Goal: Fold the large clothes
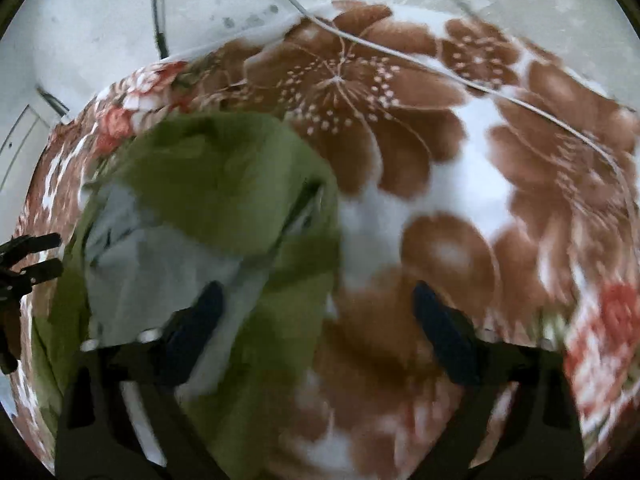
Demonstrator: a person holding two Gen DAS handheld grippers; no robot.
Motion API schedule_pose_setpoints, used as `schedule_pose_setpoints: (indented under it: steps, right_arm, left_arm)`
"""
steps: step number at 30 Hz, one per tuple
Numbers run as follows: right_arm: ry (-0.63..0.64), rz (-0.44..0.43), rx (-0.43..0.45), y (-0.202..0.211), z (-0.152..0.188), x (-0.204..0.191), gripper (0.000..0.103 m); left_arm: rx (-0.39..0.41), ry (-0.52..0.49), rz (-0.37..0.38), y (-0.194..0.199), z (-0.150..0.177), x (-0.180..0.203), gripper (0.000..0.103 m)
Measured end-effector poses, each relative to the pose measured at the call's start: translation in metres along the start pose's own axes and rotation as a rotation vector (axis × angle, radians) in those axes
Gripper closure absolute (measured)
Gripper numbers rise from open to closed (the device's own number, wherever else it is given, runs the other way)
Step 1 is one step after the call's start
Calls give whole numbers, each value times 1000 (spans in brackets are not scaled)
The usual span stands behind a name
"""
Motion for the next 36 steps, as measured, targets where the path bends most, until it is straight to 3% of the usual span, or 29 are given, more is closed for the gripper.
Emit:
schedule_pose_setpoints:
  steps: [3,4,5,6,7,9,11,12,17,22,26,28,33,36]
  right_arm:
    - [-28,-38,-19,-29,-13,6,27]
    - [-50,-44,-23,-35,-15,10,26]
    - [-62,-46,-15,-37,-16,12,27]
    - [-57,-33,2,-36,-17,13,37]
    - [-44,-7,20,-31,-19,12,59]
    - [-8,22,43,-21,-19,7,94]
    - [54,73,50,-11,-17,0,97]
    - [88,90,43,-7,-16,-3,98]
    - [71,113,138,50,-12,-15,100]
    - [213,137,334,153,11,-73,100]
    - [230,79,412,219,53,-113,100]
    - [252,80,417,233,72,-128,100]
    - [318,88,415,252,137,-157,99]
    - [340,72,404,258,175,-171,93]
  left_arm:
    - [-10,-21,-20,-32,-28,6,14]
    - [-16,-38,-30,-42,-34,8,17]
    - [-42,-60,-57,-57,-38,11,30]
    - [-48,-68,-72,-65,-39,12,35]
    - [-30,-74,-71,-67,-39,15,39]
    - [-3,-115,-84,-63,-35,24,71]
    - [18,-128,-93,-53,-27,32,89]
    - [34,-128,-99,-45,-24,36,93]
    - [132,-107,-28,21,-15,61,96]
    - [264,-150,-6,107,11,82,96]
    - [342,-131,30,181,59,84,96]
    - [350,-128,39,208,91,82,96]
    - [352,-198,-16,236,174,89,95]
    - [330,-205,-25,240,228,87,93]
Point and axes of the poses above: each gripper's, at about its wrist camera, not at the fingertips, and y roughly against the way its jaws point, x to its right, z to its underside, the point moved 1 cm from there along -y, roughly the way its jaws point, and after that the axes turned 8 degrees about y, right-handed, at the moved point
